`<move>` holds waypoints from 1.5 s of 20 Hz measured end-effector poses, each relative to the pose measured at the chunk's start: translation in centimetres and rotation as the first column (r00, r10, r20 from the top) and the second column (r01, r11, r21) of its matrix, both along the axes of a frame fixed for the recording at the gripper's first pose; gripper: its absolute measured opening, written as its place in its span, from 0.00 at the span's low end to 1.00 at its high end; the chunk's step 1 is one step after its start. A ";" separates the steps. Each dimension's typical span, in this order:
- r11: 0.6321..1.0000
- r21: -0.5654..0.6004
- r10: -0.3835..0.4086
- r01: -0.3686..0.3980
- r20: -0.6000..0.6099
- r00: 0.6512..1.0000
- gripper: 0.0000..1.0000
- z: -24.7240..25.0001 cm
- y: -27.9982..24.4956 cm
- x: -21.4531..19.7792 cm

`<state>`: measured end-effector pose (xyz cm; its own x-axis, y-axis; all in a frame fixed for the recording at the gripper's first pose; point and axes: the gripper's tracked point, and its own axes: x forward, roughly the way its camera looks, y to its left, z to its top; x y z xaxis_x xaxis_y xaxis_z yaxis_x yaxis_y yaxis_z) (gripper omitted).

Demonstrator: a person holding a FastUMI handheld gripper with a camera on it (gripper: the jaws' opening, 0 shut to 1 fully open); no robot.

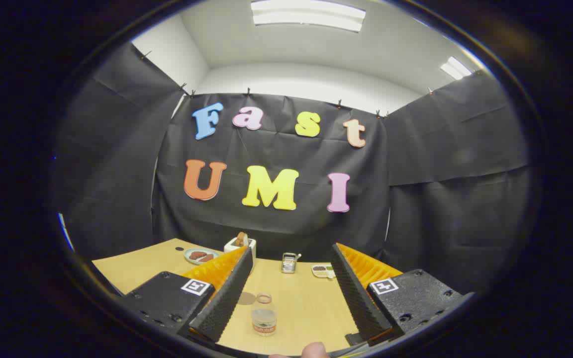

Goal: Take the bottle from table, then pour the juice into the cup, finally place the bottle on the coaster

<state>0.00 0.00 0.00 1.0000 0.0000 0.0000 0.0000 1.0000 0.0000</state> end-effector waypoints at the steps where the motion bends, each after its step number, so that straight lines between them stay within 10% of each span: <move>1: 1.000 -0.006 0.000 0.000 -0.003 1.000 1.00 -0.3 0.1 0.1; 30: 1.000 0.016 0.019 -0.019 0.000 1.000 1.00 -1.4 0.5 -0.4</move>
